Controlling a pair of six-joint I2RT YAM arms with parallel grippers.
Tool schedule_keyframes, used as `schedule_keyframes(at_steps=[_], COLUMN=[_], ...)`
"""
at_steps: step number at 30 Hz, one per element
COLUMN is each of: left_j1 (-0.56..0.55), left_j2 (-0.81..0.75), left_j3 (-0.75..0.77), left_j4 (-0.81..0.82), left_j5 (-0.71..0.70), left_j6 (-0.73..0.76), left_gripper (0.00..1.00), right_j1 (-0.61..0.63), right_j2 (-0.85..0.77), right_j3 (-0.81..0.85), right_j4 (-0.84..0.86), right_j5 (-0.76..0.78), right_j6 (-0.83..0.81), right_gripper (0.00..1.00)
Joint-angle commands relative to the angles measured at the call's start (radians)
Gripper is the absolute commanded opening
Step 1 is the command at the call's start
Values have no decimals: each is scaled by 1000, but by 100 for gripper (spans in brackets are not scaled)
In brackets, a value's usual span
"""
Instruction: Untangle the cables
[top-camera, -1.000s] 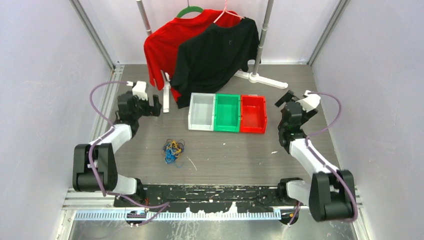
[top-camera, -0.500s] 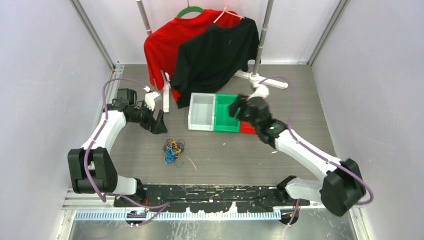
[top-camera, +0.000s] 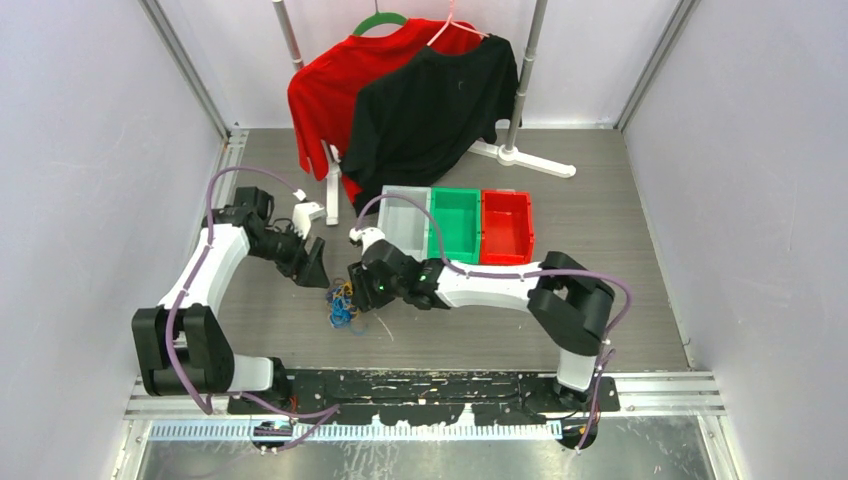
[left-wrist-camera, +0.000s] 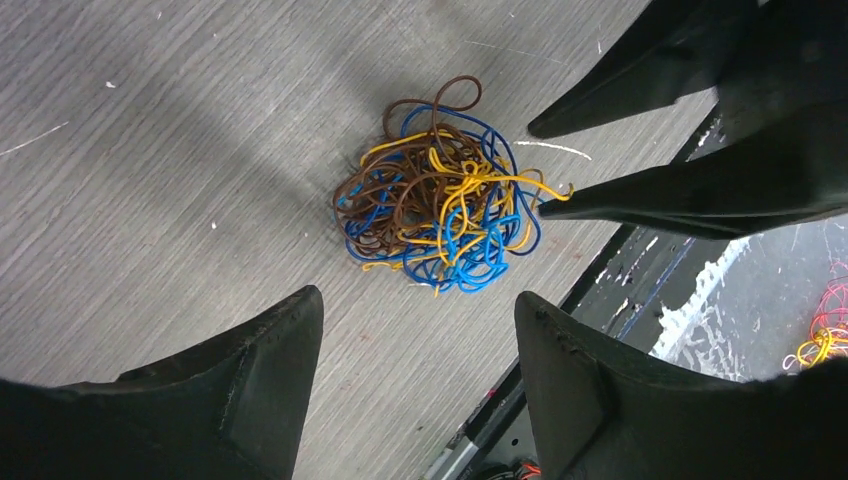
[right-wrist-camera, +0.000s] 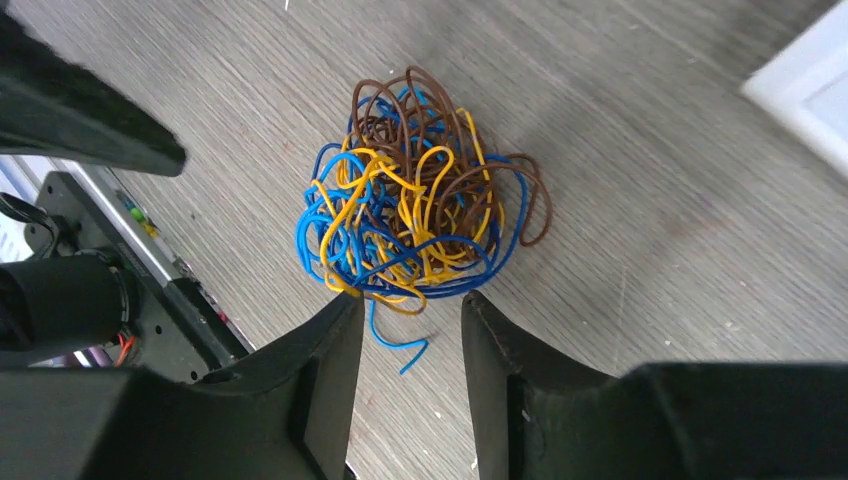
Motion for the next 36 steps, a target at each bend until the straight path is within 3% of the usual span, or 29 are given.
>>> schedule_keyframes(at_steps=[1, 6, 11, 13, 29, 36], left_j1=[12, 12, 13, 12, -7, -33], left_j2=[-46, -66, -74, -77, -45, -70], left_j3=[30, 26, 20, 13, 17, 49], left_j4=[-34, -43, -36, -34, -64, -81], left_j5=[25, 23, 13, 14, 93, 136], left_j6=[11, 4, -1, -1, 21, 4], left_gripper=[70, 70, 70, 70, 65, 64], right_j1=[0, 0, 0, 1, -6, -12], right_j2=[46, 121, 137, 110, -145, -173], right_j3=[84, 134, 137, 116, -7, 67], right_j4=[60, 80, 99, 104, 14, -76], right_j5=[-60, -74, -65, -59, -19, -25], right_j6=[-16, -19, -7, -8, 38, 3], right_gripper=[45, 36, 7, 1, 1, 1])
